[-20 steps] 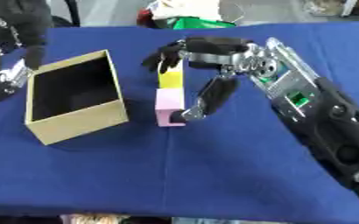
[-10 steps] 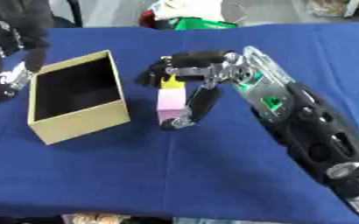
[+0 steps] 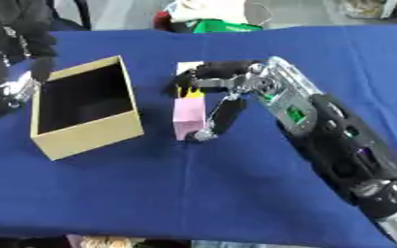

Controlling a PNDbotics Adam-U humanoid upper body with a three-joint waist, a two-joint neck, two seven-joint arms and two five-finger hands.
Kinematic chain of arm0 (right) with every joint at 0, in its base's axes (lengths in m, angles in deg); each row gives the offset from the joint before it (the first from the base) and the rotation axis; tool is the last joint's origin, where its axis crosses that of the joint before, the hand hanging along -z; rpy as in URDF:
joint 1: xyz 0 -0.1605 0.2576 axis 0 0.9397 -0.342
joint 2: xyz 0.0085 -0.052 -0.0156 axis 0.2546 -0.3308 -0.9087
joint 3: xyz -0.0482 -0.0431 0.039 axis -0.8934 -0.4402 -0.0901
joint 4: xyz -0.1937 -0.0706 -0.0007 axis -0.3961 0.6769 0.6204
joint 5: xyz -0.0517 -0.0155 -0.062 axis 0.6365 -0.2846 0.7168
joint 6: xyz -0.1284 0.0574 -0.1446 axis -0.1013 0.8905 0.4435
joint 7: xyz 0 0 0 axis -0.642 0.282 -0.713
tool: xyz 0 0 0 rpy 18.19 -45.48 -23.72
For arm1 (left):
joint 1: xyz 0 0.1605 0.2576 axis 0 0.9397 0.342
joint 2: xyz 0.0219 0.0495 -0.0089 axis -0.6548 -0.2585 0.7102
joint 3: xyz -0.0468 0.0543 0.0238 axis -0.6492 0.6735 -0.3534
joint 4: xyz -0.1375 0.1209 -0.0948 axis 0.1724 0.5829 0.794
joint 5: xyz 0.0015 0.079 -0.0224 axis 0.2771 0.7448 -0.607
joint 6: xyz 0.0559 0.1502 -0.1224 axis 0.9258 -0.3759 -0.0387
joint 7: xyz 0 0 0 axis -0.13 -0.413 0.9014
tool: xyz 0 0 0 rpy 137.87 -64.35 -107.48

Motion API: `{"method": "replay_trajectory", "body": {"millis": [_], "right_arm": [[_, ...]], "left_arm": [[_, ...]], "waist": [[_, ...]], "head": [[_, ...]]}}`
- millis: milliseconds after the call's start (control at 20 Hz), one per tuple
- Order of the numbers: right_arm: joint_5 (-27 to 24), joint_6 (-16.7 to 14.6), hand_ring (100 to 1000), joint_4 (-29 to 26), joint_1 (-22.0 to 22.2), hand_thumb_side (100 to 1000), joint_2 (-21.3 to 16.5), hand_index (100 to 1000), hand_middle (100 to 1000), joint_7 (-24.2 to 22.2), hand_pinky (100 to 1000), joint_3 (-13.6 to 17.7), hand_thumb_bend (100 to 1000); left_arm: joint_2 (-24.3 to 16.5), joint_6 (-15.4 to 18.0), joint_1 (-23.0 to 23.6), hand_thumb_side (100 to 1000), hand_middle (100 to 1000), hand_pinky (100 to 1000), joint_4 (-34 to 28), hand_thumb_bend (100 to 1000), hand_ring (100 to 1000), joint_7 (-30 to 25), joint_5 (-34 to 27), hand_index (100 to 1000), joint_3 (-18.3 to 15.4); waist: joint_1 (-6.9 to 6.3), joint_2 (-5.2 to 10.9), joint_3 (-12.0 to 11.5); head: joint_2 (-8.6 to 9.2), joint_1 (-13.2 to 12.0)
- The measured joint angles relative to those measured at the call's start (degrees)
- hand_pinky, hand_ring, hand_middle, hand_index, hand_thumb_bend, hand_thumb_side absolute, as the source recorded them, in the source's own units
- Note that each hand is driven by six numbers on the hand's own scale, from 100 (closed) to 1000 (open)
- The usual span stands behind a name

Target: Pick up objects on the table and place them in the box.

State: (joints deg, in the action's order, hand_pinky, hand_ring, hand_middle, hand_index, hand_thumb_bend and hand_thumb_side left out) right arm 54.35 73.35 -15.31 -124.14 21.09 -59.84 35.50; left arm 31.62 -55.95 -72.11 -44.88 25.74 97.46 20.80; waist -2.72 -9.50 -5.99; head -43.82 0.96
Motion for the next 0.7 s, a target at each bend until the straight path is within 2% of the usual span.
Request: {"method": "replay_trajectory", "body": {"millis": [250, 500, 700], "right_arm": [[2.92, 0.38, 945, 2.41, 0.01, 423, 0.31, 986, 933, 3.77, 905, 1.35, 480], [4.5, 0.8, 953, 3.42, 0.01, 433, 0.45, 987, 941, 7.85, 917, 2.19, 487], [6.0, 1.12, 947, 4.96, 0.01, 438, 0.71, 984, 934, 8.6, 912, 2.31, 485]], "left_arm": [[0.02, 0.02, 0.0, 630, 666, 646, 0.32, 369, 661, -0.18, 0.0, 848, 0.0], [0.04, 0.03, 0.0, 632, 666, 646, 0.64, 366, 661, -0.2, 0.0, 849, 0.0], [0.34, 0.08, 0.0, 632, 666, 646, 0.66, 364, 661, -0.25, 0.0, 849, 0.0]], "waist": [[0.0, -0.02, 0.0], [-0.01, -0.11, -0.02], [0.0, -0.16, -0.13]], "head": [[0.0, -0.02], [0.0, -0.03], [0.0, -0.01]]}}
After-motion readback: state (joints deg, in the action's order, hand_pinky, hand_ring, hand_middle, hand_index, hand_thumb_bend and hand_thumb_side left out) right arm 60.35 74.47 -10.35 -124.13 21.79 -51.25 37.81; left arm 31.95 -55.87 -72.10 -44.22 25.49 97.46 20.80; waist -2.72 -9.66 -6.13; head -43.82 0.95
